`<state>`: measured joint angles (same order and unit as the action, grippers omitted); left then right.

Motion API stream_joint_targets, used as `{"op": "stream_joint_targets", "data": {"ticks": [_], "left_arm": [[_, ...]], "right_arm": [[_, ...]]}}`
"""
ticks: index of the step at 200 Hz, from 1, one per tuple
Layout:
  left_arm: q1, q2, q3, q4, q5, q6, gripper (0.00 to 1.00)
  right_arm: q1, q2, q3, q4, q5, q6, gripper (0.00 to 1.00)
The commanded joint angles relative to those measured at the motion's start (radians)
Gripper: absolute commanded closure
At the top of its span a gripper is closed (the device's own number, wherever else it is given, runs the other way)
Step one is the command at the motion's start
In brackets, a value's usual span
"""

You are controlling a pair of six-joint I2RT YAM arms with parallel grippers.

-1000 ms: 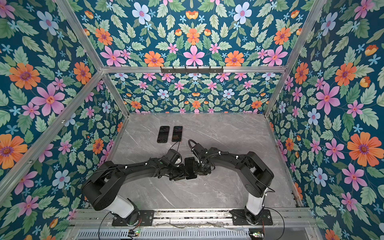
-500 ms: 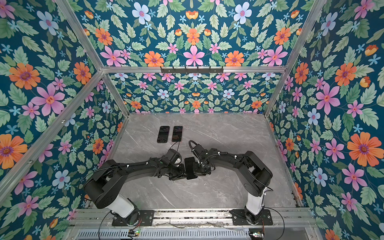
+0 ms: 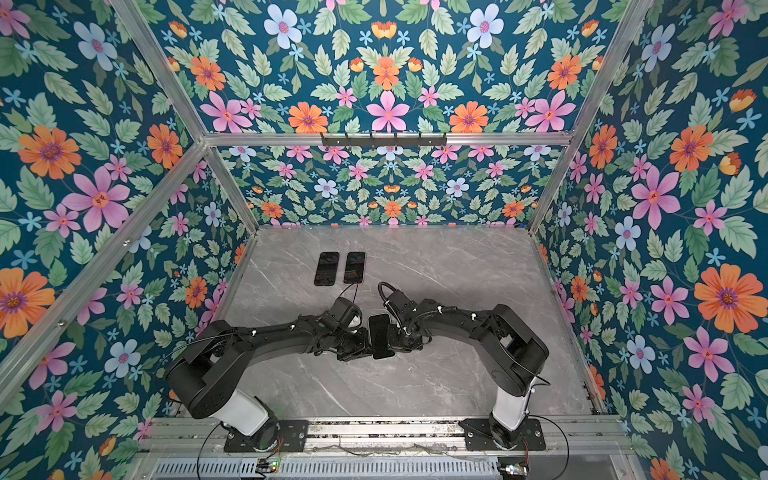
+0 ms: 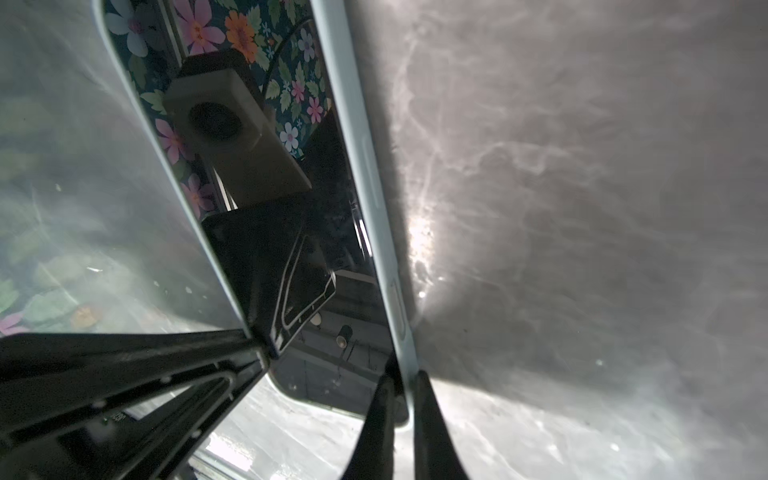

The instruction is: Put the phone into the phone case

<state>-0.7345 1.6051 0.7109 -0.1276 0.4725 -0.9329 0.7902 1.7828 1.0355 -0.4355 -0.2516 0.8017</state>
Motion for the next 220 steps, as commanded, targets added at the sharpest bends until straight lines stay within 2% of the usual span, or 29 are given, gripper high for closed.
{"op": "stream_joint_targets", "data": {"ticks": [1, 22, 44, 98, 147, 186, 220], "left_arm": [[-0.007, 0.011, -0.008, 0.001, -0.060, 0.013, 0.91], [-0.007, 0.011, 0.007, -0.013, -0.061, 0.019, 0.85], [0.009, 0.004, 0.037, -0.059, -0.080, 0.045, 0.70], [0.139, 0.033, 0.131, -0.072, -0.041, 0.130, 0.53], [0.163, 0.166, 0.234, -0.086, -0.041, 0.180, 0.50], [0.158, 0.197, 0.245, -0.084, -0.054, 0.181, 0.50], [0.149, 0.220, 0.254, -0.081, -0.056, 0.186, 0.63]], "right_arm": [[0.017, 0.015, -0.006, 0.006, -0.057, 0.025, 0.98], [0.012, -0.013, 0.021, -0.050, -0.022, -0.001, 0.95], [-0.010, -0.037, 0.060, -0.106, 0.013, -0.039, 0.90], [-0.085, 0.015, 0.172, -0.114, 0.017, -0.104, 0.80], [-0.137, 0.143, 0.295, -0.102, -0.008, -0.140, 0.73], [-0.149, 0.209, 0.344, -0.096, -0.031, -0.151, 0.70], [-0.151, 0.238, 0.345, -0.077, -0.059, -0.137, 0.79]]}}
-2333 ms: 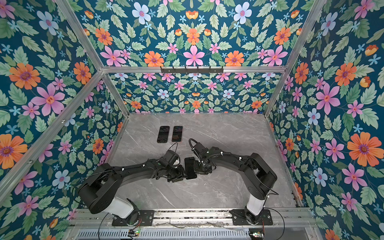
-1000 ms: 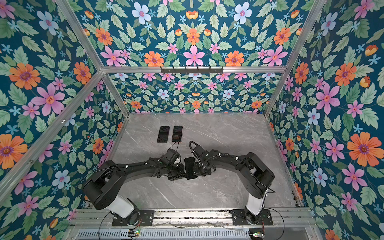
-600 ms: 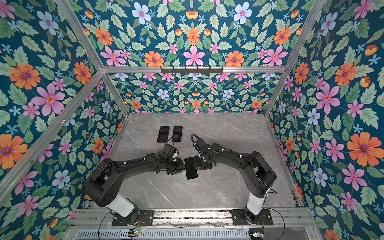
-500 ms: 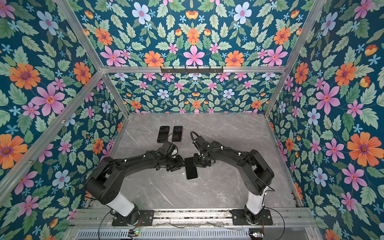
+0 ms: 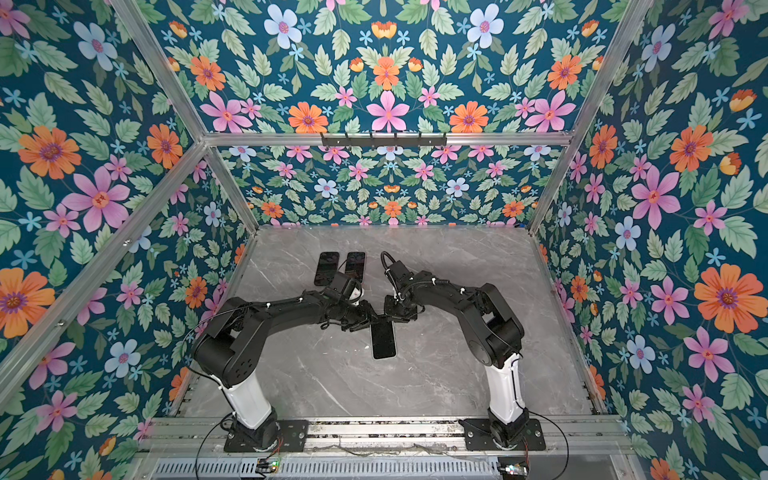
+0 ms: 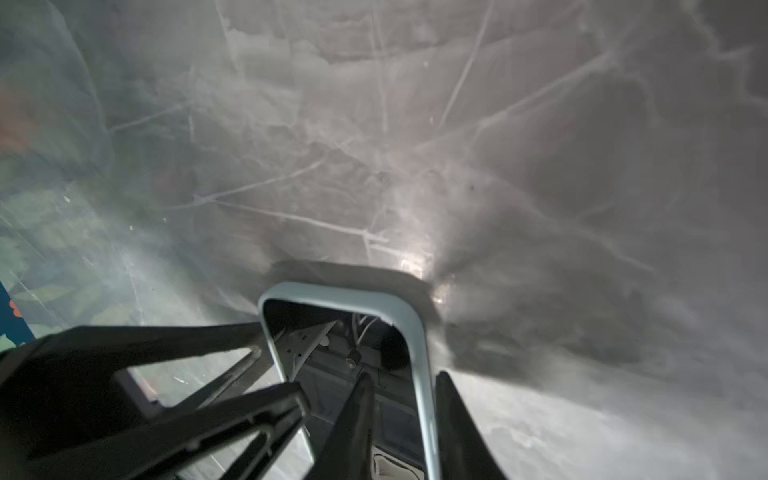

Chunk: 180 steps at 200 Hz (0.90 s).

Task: Put the phone into the phone case
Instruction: 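Lower the cased phone to the table with both grippers and release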

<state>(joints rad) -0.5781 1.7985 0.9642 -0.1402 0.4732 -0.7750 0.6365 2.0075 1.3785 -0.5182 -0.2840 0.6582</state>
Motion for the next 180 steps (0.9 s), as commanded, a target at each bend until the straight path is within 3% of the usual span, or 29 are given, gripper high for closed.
{"op": "stream_joint_targets", "data": {"ticks": [1, 40, 65, 88, 117, 154, 180], "left_arm": [[-0.008, 0.028, 0.002, -0.068, -0.057, 0.027, 0.63], [-0.020, 0.059, 0.017, -0.065, -0.053, 0.030, 0.78], [-0.021, 0.064, 0.035, -0.080, -0.062, 0.042, 0.89], [-0.022, 0.067, 0.049, -0.090, -0.062, 0.043, 0.91], [-0.028, 0.052, 0.069, -0.132, -0.084, 0.046, 0.83], [-0.034, -0.004, 0.085, -0.233, -0.162, 0.043, 0.60], [-0.065, -0.042, 0.110, -0.316, -0.244, 0.013, 0.47]], "right_arm": [[0.003, 0.013, 0.001, 0.006, -0.027, 0.007, 0.79], [0.002, -0.003, -0.036, 0.026, -0.033, 0.033, 0.89], [0.002, -0.014, -0.056, 0.033, -0.040, 0.046, 0.90], [0.003, -0.030, -0.063, 0.029, -0.047, 0.052, 0.91], [0.002, -0.068, -0.065, 0.012, -0.040, 0.057, 0.89], [0.003, -0.127, -0.083, -0.016, 0.004, 0.050, 0.69], [0.003, -0.217, -0.175, 0.017, 0.093, 0.029, 0.61]]}}
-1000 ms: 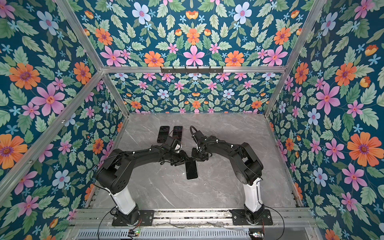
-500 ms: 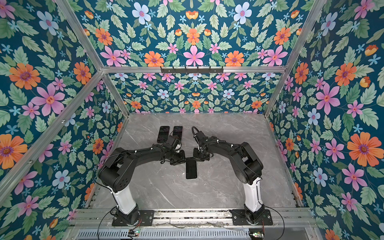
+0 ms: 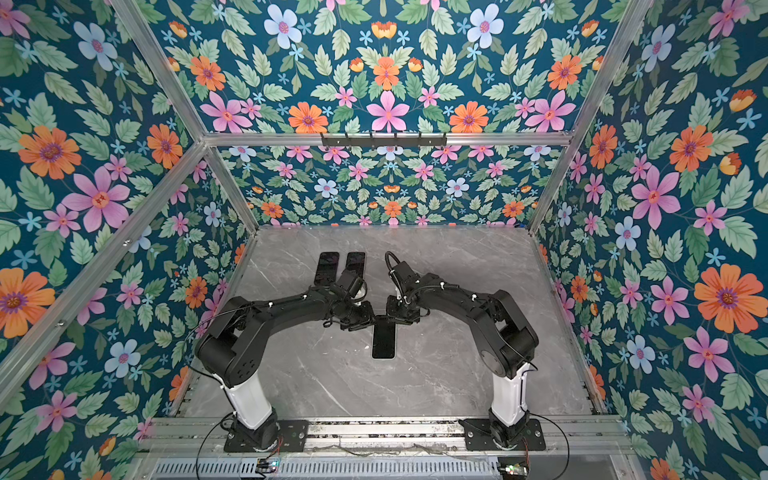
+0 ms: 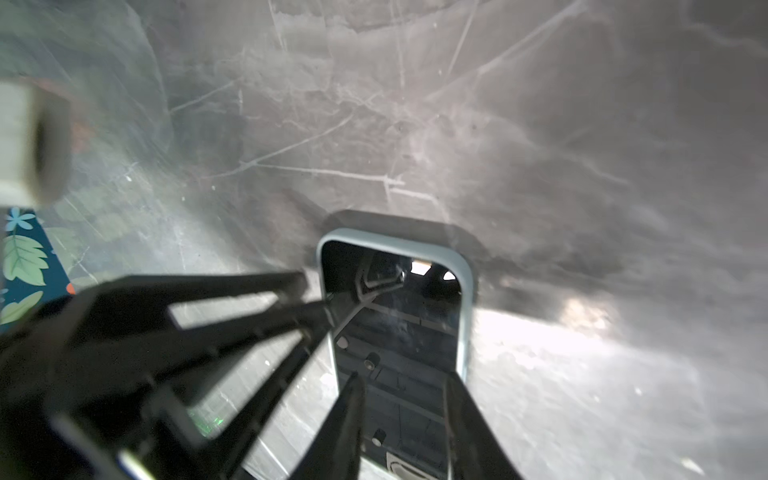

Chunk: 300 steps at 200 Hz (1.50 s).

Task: Put the phone into the phone case
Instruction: 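Lower the cased phone to the table with both grippers and release, then grasp the cased phone with the left gripper while the right draws back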

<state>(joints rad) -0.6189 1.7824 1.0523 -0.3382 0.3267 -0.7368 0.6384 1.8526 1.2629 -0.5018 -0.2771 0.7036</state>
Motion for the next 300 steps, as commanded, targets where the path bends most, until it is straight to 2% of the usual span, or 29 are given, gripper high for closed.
{"op": "stream_joint_targets", "data": {"ticks": [1, 10, 33, 61, 84, 115, 133, 178, 229, 300], "left_arm": [[-0.027, -0.026, 0.023, -0.121, -0.100, -0.027, 0.47], [-0.049, -0.027, 0.040, -0.148, -0.122, -0.041, 0.45], [-0.112, -0.017, 0.086, -0.210, -0.170, -0.076, 0.31], [-0.167, -0.003, 0.125, -0.241, -0.202, -0.124, 0.11], [-0.202, 0.018, 0.153, -0.257, -0.217, -0.155, 0.03], [-0.250, 0.088, 0.192, -0.301, -0.223, -0.194, 0.03], [-0.266, 0.117, 0.223, -0.312, -0.233, -0.209, 0.01], [-0.285, 0.150, 0.240, -0.325, -0.237, -0.237, 0.00], [-0.303, 0.215, 0.311, -0.415, -0.270, -0.243, 0.01], [-0.345, 0.235, 0.321, -0.460, -0.246, -0.263, 0.07]], "right_arm": [[0.001, -0.068, -0.064, 0.002, 0.088, -0.017, 0.61], [-0.001, -0.103, -0.109, 0.024, 0.116, -0.015, 0.60], [-0.008, -0.181, -0.202, 0.067, 0.146, -0.010, 0.57], [-0.013, -0.290, -0.287, 0.054, 0.207, -0.017, 0.47], [-0.028, -0.376, -0.373, 0.068, 0.216, -0.010, 0.38], [-0.031, -0.477, -0.469, 0.108, 0.242, 0.000, 0.23], [-0.031, -0.501, -0.498, 0.118, 0.244, 0.000, 0.19], [-0.032, -0.508, -0.570, 0.165, 0.223, 0.020, 0.19], [-0.031, -0.463, -0.567, 0.190, 0.204, 0.022, 0.19], [-0.031, -0.441, -0.554, 0.184, 0.194, 0.022, 0.19]]}}
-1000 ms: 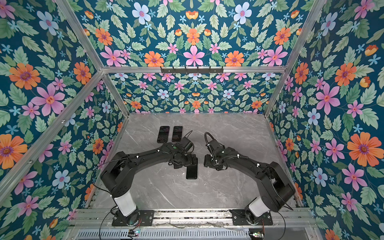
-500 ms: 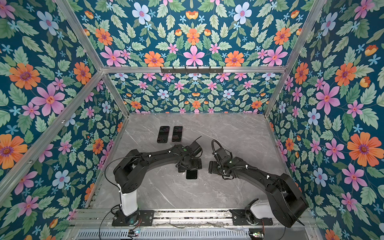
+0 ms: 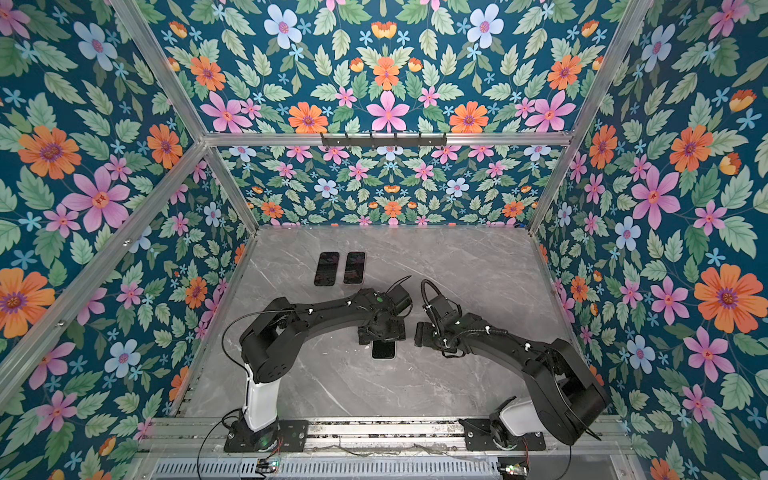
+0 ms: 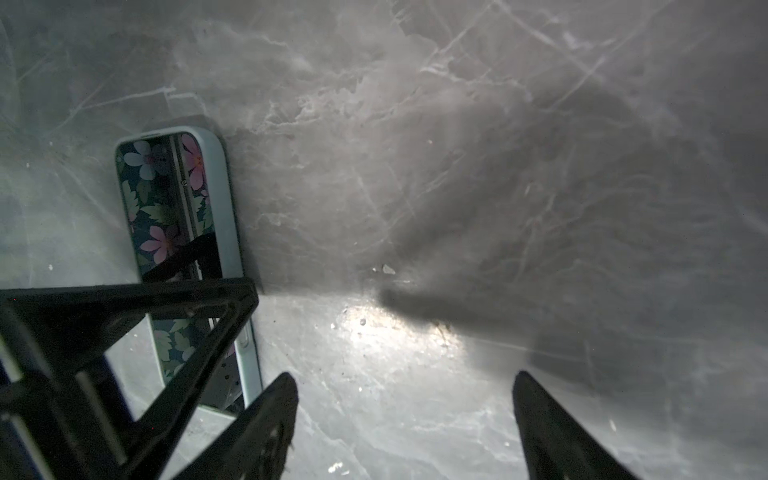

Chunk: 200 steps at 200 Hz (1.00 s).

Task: Put the phone into the phone case
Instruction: 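Grasp the cased phone with the left gripper while the right draws back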

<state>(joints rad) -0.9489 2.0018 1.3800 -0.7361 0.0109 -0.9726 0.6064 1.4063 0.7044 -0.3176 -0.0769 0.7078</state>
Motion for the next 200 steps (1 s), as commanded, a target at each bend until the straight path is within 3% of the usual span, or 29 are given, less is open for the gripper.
{"op": "stream_joint_targets", "data": {"ticks": [1, 56, 112, 200], "left_arm": [[-0.016, 0.015, -0.005, -0.064, 0.070, -0.026, 0.07], [-0.043, 0.037, 0.052, -0.187, 0.095, -0.004, 0.12], [-0.051, 0.058, 0.068, -0.207, 0.086, -0.001, 0.20], [-0.037, 0.084, 0.091, -0.192, -0.022, -0.056, 0.14]], "right_arm": [[0.001, 0.006, 0.004, 0.001, -0.006, 0.018, 0.19], [0.001, 0.011, 0.010, 0.009, -0.006, 0.024, 0.19], [0.000, 0.011, 0.015, 0.007, 0.008, 0.042, 0.19], [0.000, 0.024, 0.022, 0.013, -0.009, 0.036, 0.20]]}}
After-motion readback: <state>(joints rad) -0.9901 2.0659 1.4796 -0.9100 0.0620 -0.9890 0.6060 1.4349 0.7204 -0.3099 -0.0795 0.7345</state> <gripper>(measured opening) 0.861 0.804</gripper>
